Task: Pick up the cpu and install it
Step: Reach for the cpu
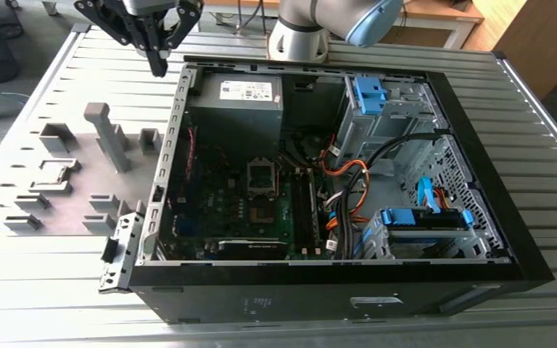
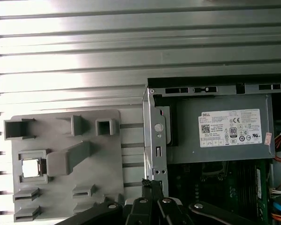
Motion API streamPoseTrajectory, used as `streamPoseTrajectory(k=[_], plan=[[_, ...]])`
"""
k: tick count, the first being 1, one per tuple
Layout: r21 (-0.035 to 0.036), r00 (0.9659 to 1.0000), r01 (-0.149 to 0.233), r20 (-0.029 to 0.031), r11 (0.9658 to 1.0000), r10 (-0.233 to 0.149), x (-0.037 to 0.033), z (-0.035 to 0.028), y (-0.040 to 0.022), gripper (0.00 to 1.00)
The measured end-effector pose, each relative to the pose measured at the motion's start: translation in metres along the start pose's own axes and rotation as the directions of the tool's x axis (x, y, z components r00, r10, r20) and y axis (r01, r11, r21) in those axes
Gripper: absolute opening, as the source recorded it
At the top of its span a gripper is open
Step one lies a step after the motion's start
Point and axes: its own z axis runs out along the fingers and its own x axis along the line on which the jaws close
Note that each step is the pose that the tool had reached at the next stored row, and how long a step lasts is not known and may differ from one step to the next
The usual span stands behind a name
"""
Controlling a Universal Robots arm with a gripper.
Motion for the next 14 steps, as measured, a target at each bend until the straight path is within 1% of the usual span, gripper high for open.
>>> streamPoseTrajectory(k=[14], plan=[[-0.0001, 1.0, 0.0, 0.0001, 1.0, 0.0, 0.0288, 0.0011, -0.0022, 0.11]])
